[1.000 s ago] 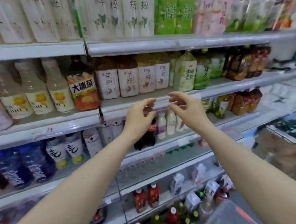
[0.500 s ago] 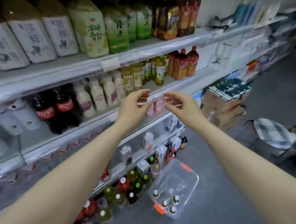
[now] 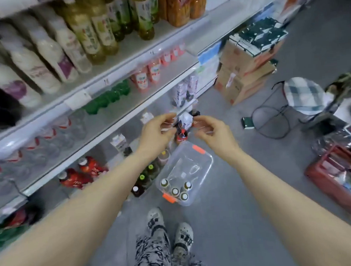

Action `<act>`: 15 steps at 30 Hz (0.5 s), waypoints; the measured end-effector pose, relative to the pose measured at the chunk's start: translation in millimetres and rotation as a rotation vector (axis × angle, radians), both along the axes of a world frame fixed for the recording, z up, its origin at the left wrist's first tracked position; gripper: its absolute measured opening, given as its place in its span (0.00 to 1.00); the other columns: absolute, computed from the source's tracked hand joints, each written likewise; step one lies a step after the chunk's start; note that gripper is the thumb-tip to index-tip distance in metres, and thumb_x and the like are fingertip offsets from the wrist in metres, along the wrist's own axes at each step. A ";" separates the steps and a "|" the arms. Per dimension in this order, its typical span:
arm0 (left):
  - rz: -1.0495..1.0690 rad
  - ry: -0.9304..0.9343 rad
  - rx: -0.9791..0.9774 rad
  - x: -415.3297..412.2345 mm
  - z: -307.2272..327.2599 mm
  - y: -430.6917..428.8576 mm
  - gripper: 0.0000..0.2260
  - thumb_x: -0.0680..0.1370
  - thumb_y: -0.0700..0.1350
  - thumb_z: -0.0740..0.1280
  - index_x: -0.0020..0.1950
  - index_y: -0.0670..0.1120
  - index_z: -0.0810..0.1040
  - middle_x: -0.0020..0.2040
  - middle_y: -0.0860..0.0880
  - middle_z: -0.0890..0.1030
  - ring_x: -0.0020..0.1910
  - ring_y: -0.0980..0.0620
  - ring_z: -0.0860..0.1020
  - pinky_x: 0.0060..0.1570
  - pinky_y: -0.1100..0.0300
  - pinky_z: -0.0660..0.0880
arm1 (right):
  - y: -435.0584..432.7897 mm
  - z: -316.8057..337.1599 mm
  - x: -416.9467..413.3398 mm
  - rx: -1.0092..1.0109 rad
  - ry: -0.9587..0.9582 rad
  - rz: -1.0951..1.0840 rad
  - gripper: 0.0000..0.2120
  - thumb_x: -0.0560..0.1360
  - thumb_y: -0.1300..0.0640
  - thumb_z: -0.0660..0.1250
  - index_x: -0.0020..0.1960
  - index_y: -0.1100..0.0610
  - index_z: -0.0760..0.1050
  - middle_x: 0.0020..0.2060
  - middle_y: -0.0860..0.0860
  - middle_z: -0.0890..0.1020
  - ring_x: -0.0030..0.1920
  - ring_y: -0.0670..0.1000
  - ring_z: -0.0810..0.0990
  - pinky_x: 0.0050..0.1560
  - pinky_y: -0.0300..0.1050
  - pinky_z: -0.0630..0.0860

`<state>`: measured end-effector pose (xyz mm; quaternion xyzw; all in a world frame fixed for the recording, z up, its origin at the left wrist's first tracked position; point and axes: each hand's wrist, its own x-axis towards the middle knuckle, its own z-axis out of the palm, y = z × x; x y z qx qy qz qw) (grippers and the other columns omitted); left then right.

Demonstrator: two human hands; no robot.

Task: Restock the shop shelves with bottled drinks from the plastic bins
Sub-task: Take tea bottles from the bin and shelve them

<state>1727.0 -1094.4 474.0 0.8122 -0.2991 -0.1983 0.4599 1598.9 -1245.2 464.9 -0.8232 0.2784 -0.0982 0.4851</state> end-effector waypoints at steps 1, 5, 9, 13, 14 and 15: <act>-0.002 0.027 0.009 -0.7 -12.2 -3.2 0.17 0.75 0.35 0.70 0.64 0.44 0.79 0.53 0.50 0.81 0.48 0.56 0.79 0.50 0.77 0.71 | -1.3 -12.7 -1.1 0.020 0.015 -0.010 0.18 0.74 0.66 0.70 0.62 0.55 0.80 0.47 0.47 0.84 0.43 0.33 0.80 0.48 0.24 0.71; -0.027 0.162 0.017 1.8 -67.5 -11.9 0.17 0.75 0.33 0.70 0.62 0.44 0.80 0.50 0.52 0.80 0.45 0.58 0.78 0.49 0.73 0.72 | -6.9 -65.8 -2.6 0.078 0.090 -0.064 0.18 0.75 0.66 0.71 0.64 0.55 0.79 0.44 0.44 0.81 0.39 0.35 0.78 0.45 0.24 0.71; -0.057 0.320 0.067 12.0 -126.1 -19.1 0.18 0.73 0.36 0.71 0.62 0.44 0.79 0.50 0.51 0.80 0.45 0.58 0.77 0.52 0.65 0.73 | -12.5 -119.4 0.5 0.148 0.168 -0.106 0.17 0.75 0.67 0.71 0.61 0.52 0.78 0.46 0.50 0.81 0.40 0.42 0.79 0.46 0.30 0.73; -0.044 0.399 0.108 21.5 -187.7 -26.8 0.18 0.74 0.32 0.70 0.62 0.44 0.78 0.54 0.45 0.80 0.50 0.51 0.79 0.56 0.60 0.75 | -15.0 -175.9 6.1 0.194 0.233 -0.139 0.18 0.75 0.67 0.71 0.58 0.49 0.77 0.47 0.50 0.81 0.41 0.40 0.79 0.50 0.32 0.75; -0.046 0.392 0.130 22.9 -201.8 -27.9 0.18 0.75 0.32 0.69 0.62 0.44 0.79 0.55 0.46 0.81 0.52 0.51 0.80 0.59 0.59 0.76 | -14.8 -190.5 6.8 0.206 0.259 -0.153 0.18 0.74 0.67 0.71 0.59 0.49 0.78 0.47 0.49 0.82 0.42 0.42 0.80 0.52 0.35 0.76; -0.051 0.399 0.155 24.6 -218.3 -28.8 0.18 0.75 0.32 0.69 0.63 0.45 0.79 0.55 0.46 0.81 0.54 0.51 0.80 0.61 0.58 0.76 | -14.7 -206.1 7.3 0.212 0.285 -0.165 0.17 0.75 0.66 0.72 0.59 0.50 0.79 0.46 0.48 0.82 0.44 0.44 0.80 0.53 0.37 0.76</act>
